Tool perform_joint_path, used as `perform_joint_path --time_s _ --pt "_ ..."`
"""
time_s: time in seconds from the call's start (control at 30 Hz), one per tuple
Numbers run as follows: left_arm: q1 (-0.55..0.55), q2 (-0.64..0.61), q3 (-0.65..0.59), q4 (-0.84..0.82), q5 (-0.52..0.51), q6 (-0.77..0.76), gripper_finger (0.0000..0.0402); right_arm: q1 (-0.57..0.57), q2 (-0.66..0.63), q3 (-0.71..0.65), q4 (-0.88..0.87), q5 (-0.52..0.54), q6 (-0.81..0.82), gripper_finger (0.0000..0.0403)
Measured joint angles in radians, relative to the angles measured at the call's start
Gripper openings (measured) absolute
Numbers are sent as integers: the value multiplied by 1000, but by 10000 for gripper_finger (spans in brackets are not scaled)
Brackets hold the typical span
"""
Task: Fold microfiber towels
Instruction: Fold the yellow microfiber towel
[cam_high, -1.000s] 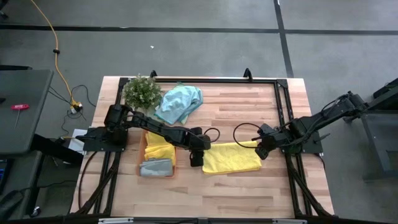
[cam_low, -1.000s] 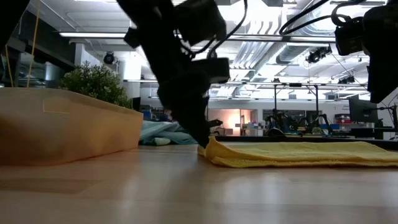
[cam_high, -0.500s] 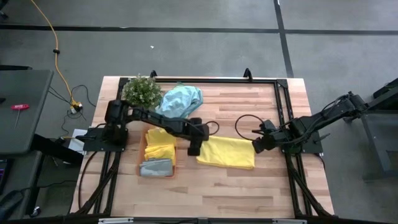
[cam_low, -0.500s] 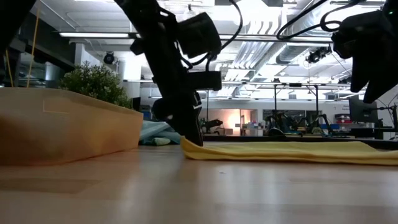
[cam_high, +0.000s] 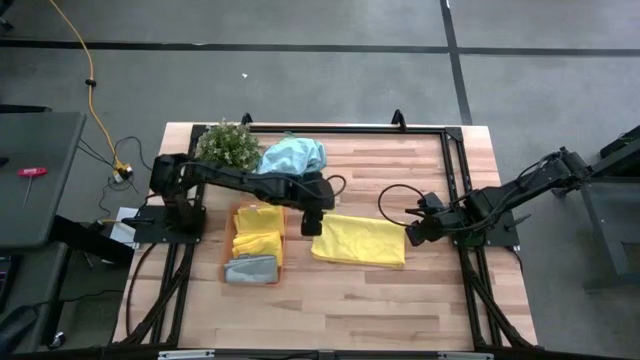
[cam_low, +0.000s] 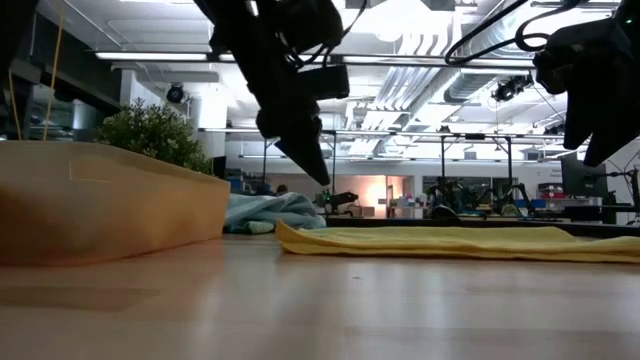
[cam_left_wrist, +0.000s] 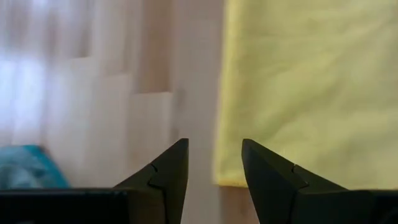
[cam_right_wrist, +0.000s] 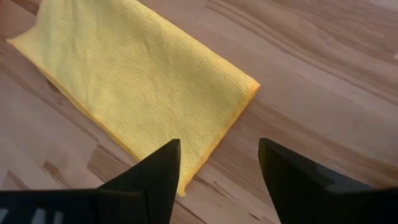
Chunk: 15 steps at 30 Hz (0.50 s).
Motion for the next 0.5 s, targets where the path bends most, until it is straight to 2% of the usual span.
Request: perform_joint_path --time_s 0.07,0.27,0.4,0.5 --pt "25 0 0 -8 25 -5 138 0 0 0 0 0 0 209" --pt "95 67 -8 -24 222 -79 138 0 0 0 1 0 0 209" --pt "109 100 -7 -23 285 -80 138 0 0 0 2 0 -1 209" --pt "106 122 -7 -17 291 -77 138 0 0 0 1 0 -4 209"
